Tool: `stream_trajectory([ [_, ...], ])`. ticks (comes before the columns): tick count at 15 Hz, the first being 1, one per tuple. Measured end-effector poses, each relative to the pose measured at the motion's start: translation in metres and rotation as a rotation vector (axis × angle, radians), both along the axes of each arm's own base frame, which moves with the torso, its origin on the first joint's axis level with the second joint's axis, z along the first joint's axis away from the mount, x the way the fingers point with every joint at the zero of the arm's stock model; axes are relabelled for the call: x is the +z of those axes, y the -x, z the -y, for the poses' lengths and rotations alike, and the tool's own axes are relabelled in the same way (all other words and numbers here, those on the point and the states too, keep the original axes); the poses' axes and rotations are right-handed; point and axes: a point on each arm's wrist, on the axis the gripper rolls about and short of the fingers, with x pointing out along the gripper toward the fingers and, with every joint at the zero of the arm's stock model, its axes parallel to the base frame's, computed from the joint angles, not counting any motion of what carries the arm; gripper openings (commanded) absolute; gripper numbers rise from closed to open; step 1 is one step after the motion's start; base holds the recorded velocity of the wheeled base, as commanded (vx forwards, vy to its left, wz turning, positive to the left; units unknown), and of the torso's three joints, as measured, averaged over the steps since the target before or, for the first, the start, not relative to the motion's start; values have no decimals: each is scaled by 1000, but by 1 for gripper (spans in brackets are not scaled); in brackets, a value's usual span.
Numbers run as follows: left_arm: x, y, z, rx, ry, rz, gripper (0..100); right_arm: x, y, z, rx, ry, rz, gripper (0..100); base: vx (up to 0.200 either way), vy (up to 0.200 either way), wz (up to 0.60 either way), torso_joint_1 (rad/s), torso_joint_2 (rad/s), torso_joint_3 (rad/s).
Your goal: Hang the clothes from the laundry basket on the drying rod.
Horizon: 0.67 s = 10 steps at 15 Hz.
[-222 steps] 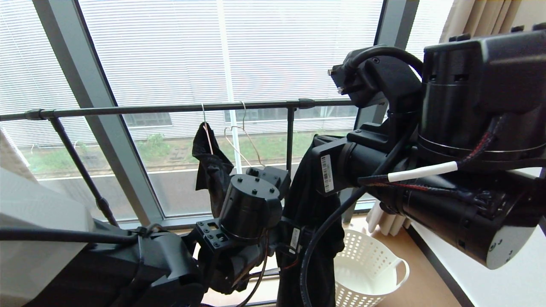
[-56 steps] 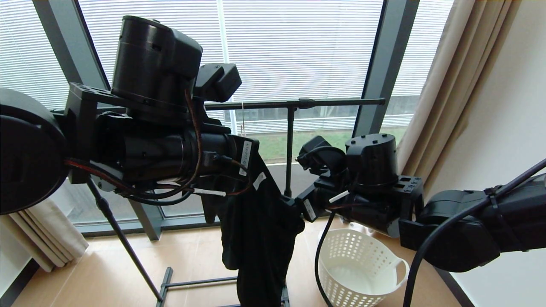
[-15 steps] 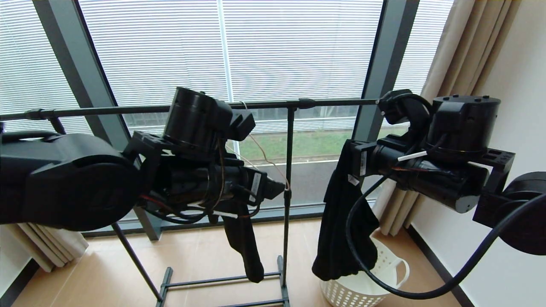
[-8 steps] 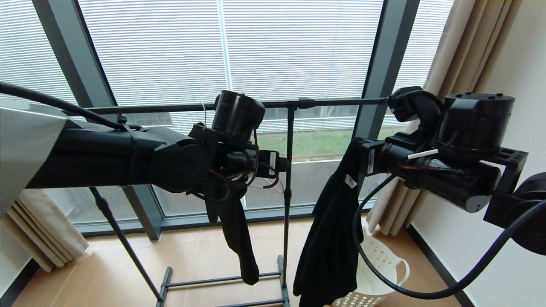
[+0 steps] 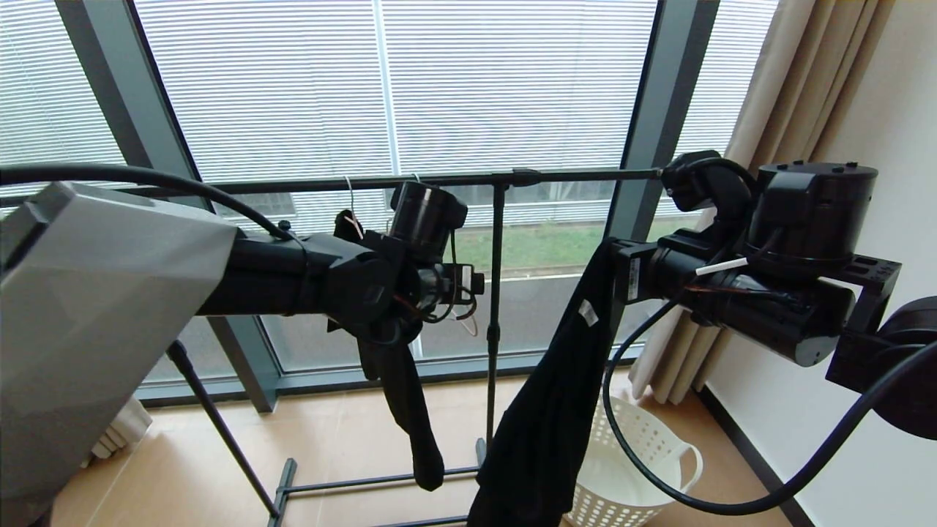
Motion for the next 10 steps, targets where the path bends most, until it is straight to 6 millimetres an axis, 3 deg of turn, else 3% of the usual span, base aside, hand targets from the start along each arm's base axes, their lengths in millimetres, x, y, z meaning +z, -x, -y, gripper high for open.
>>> stream_trajectory([
  [3, -10, -23, 6, 38, 8, 20, 100, 0, 0, 0, 0, 0, -1, 0, 0, 0, 0, 0, 0, 0],
  [10, -27, -48, 2, 123, -19, 41, 100, -3, -2, -1, -1, 4, -9, 0, 0, 0, 0, 0, 0, 0],
])
